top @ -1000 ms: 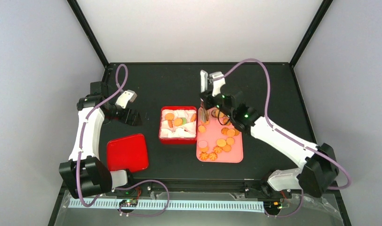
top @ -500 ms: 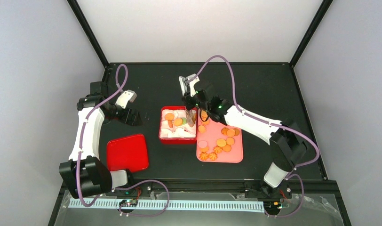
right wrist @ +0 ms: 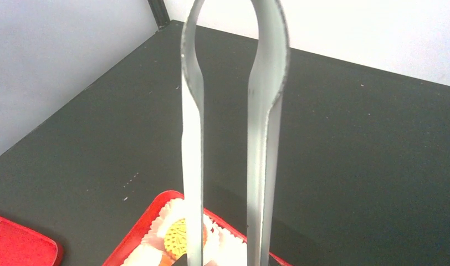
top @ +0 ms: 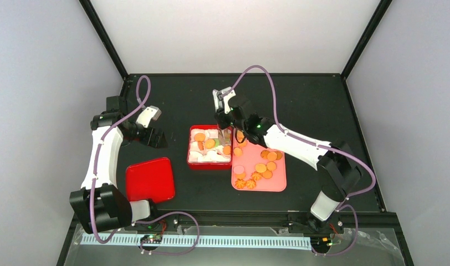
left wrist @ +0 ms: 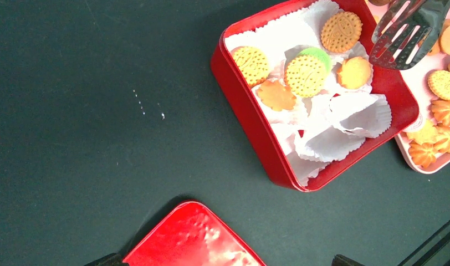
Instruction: Pack the cookies
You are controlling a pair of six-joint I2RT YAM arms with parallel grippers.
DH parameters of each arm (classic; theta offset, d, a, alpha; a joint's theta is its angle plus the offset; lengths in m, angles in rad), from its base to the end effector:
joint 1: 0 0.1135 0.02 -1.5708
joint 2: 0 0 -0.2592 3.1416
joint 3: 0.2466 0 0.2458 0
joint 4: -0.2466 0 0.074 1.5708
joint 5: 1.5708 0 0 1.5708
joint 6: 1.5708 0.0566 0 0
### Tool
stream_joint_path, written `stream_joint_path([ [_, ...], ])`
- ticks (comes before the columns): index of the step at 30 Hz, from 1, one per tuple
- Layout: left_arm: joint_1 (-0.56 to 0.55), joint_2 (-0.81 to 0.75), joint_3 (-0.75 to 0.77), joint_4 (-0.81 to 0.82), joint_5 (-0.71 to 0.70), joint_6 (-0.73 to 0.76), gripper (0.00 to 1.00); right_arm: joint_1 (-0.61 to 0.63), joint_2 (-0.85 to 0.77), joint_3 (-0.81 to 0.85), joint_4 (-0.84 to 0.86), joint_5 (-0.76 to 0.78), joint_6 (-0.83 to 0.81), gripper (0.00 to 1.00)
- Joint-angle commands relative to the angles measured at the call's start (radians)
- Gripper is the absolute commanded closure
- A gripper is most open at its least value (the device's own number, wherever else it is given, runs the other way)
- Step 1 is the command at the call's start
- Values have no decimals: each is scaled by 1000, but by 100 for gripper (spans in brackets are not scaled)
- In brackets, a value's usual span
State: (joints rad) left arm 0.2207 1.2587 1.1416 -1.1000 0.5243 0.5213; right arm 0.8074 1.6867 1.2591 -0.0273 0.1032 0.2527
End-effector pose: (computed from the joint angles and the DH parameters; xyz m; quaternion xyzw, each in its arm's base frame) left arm 0.2275 0.0220 0.2765 0.1874 0.9332 -0.1762 0.2509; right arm 0.2869 0.2913 0.2695 -0.2057 0.8223 0.2296 0.4783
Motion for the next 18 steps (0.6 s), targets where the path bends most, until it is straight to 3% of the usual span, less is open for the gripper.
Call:
stream_joint_path([
  [1, 6, -8, 11, -6, -3, 4, 1, -3, -68, -28, 47, 58, -8, 70],
  [18, 5, -2, 16, -3, 15, -3, 1, -61, -493, -483, -53, 207, 4, 62],
])
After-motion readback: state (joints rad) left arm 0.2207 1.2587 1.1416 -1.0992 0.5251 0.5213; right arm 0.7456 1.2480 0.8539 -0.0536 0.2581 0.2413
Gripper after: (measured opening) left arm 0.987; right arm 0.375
